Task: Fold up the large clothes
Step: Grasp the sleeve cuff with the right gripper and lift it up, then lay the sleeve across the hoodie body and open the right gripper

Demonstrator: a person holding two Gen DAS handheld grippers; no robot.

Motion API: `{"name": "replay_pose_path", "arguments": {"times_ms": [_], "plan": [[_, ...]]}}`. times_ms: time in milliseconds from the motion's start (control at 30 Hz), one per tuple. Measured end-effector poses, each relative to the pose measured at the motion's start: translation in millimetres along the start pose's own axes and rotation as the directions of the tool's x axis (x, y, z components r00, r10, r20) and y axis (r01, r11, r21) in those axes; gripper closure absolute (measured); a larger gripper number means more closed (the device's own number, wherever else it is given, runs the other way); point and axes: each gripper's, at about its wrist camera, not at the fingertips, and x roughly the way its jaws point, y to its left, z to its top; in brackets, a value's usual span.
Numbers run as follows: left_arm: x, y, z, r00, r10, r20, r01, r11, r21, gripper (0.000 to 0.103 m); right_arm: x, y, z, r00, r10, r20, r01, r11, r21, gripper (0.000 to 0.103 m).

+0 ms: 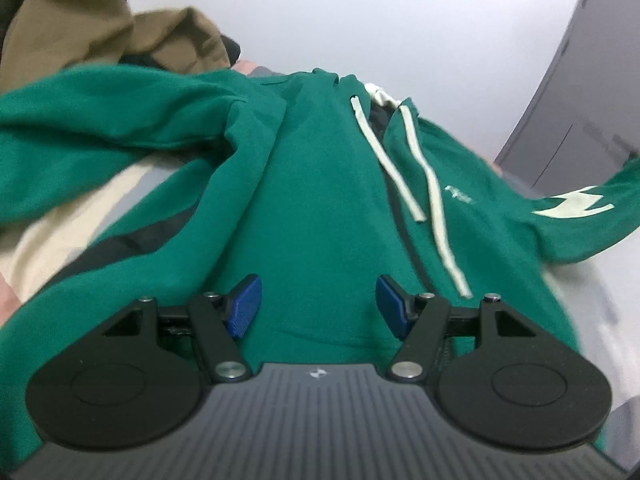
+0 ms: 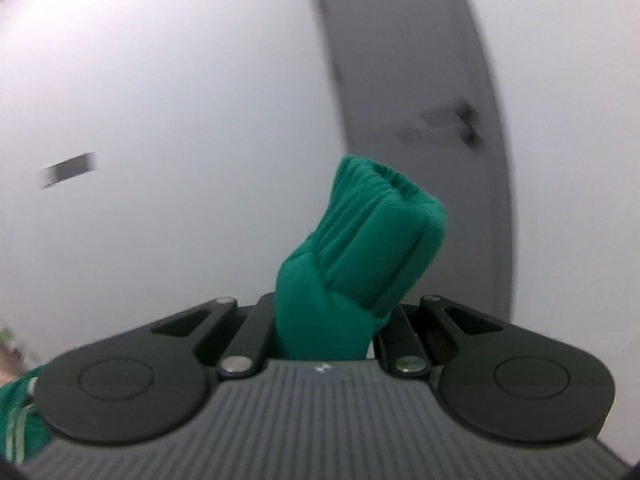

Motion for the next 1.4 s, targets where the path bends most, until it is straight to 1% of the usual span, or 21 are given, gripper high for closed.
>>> {"name": "replay_pose_path", "arguments": {"times_ms": [100,167,200,267,300,367,433,633,733,833,967,1000,1033,1067,1133,1167,1267,1300,1333,1367,1400], "plan": [[-16.3,7.8,2.8,1.0,0.006,0.013,-0.006,1.0,-0.026,0.034,-47.4,63.4,28.5,0.993,0.098,0.066,-0.089,0.987,-0.131,0.093],[-29.1,13.4,4.8,1.0,-0.011,0.02,0.012,0.999,-0.05,0.034,-75.0,106.8,39.2,0.98,0.18,0.082,-0.163,0.97,-0.18,0.093],[-35.8,16.1,6.3,0.999,-0.026,0.027,0.027,0.998,-0.057,0.034,-79.1,133.5,41.1,0.974,0.212,0.084,-0.192,0.961,-0.197,0.093],[-46.7,20.7,9.4,0.999,-0.027,0.044,0.03,0.997,-0.065,0.034,-119.5,169.7,40.0,0.958,0.272,0.094,-0.243,0.939,-0.243,0.092],[-52.3,23.8,11.2,0.998,-0.036,0.055,0.039,0.997,-0.069,0.034,-128.9,187.1,39.6,0.951,0.295,0.097,-0.26,0.928,-0.268,0.091],[-61.9,30.0,12.3,0.996,-0.051,0.073,0.058,0.995,-0.084,0.034,-159.2,225.4,27.3,0.931,0.352,0.093,-0.303,0.89,-0.341,0.091],[-70.0,38.4,15.4,0.994,-0.066,0.087,0.075,0.992,-0.102,0.034,-181.0,253.2,13.6,0.913,0.404,0.059,-0.35,0.85,-0.393,0.091],[-88.3,61.7,19.7,0.986,-0.083,0.144,0.102,0.987,-0.126,0.034,-225.0,317.0,-73.7,0.851,0.514,-0.103,-0.501,0.74,-0.449,0.091],[-94.1,74.9,24.8,0.982,-0.089,0.167,0.117,0.979,-0.165,0.034,-244.7,333.7,-123.3,0.819,0.539,-0.197,-0.565,0.694,-0.446,0.091],[-95.8,88.0,29.2,0.97,-0.157,0.185,0.193,0.961,-0.199,0.034,-265.4,347.9,-165.1,0.778,0.551,-0.301,-0.626,0.647,-0.435,0.091],[-92.2,96.3,30.2,0.957,-0.204,0.205,0.244,0.95,-0.193,0.034,-272.5,361.3,-203.0,0.732,0.536,-0.421,-0.681,0.591,-0.431,0.091],[-89.7,97.0,30.3,0.959,-0.206,0.196,0.243,0.951,-0.189,0.034,-274.9,359.8,-205.6,0.722,0.53,-0.445,-0.691,0.58,-0.431,0.081],[-87.1,97.1,30.4,0.96,-0.21,0.186,0.244,0.952,-0.183,0.034,-275.8,359.9,-208.1,0.707,0.526,-0.473,-0.705,0.569,-0.423,0.068],[-84.4,96.8,30.4,0.96,-0.215,0.179,0.247,0.952,-0.178,0.034,-275.2,360.1,-210.1,0.697,0.519,-0.495,-0.714,0.565,-0.413,0.062],[-81.2,94.3,30.0,0.958,-0.235,0.167,0.262,0.951,-0.162,0.034,-274.8,363.9,-213.5,0.678,0.513,-0.526,-0.728,0.566,-0.387,0.036],[-81.6,92.6,30.3,0.956,-0.242,0.167,0.268,0.951,-0.152,0.034,-276.1,364.4,-214.8,0.658,0.516,-0.547,-0.743,0.564,-0.361,0.033],[-85.5,85.7,31.1,0.95,-0.257,0.176,0.278,0.954,-0.107,0.034,-286.1,352.5,-209.9,0.606,0.521,-0.601,-0.778,0.546,-0.311,0.033],[-87.8,82.9,30.4,0.95,-0.257,0.177,0.277,0.956,-0.095,0.034,-292.7,347.2,-213.3,0.597,0.522,-0.609,-0.784,0.54,-0.306,0.033],[-89.7,79.7,29.4,0.95,-0.258,0.176,0.275,0.958,-0.078,0.034,-300.3,341.4,-211.0,0.595,0.512,-0.62,-0.785,0.535,-0.312,0.033],[-91.5,76.1,27.8,0.95,-0.26,0.172,0.274,0.96,-0.061,0.034,-307.4,336.3,-210.3,0.597,0.492,-0.633,-0.78,0.54,-0.316,0.033],[-92.9,72.5,25.7,0.951,-0.262,0.166,0.273,0.961,-0.048,0.034,-314.5,330.2,-219.4,0.588,0.483,-0.649,-0.783,0.541,-0.307,0.033]]}}
